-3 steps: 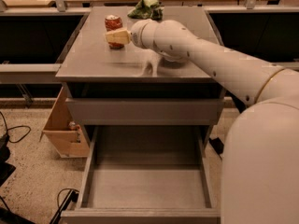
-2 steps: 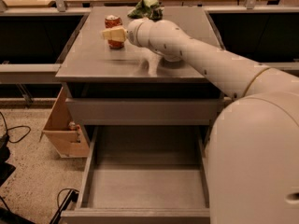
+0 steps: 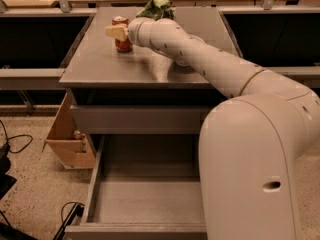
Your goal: Place coke can into middle drawer
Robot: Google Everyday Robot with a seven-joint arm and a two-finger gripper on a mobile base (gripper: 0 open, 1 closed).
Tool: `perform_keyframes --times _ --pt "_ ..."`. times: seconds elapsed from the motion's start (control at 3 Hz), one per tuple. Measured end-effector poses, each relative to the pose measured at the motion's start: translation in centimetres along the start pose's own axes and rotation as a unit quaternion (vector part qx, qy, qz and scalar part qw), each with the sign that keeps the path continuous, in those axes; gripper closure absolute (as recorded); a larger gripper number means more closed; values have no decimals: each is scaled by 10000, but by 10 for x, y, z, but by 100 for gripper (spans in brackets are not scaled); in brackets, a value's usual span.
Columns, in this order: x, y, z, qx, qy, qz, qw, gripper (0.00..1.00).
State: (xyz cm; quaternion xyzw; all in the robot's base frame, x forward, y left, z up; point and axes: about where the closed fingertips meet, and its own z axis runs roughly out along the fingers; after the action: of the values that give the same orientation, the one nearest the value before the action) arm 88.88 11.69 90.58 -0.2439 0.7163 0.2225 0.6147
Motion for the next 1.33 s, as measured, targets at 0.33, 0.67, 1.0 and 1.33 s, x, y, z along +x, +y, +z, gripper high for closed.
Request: perform_keyframes --times 0.33,0.67,1.0,1.33 --pt "13 5 15 -70 -4 214 9997 49" --pt "15 6 16 -77 -1 229 9997 72" --pt "15 6 16 -77 -1 229 9997 95" --pt "5 7 12 -194 -35 186 9996 100"
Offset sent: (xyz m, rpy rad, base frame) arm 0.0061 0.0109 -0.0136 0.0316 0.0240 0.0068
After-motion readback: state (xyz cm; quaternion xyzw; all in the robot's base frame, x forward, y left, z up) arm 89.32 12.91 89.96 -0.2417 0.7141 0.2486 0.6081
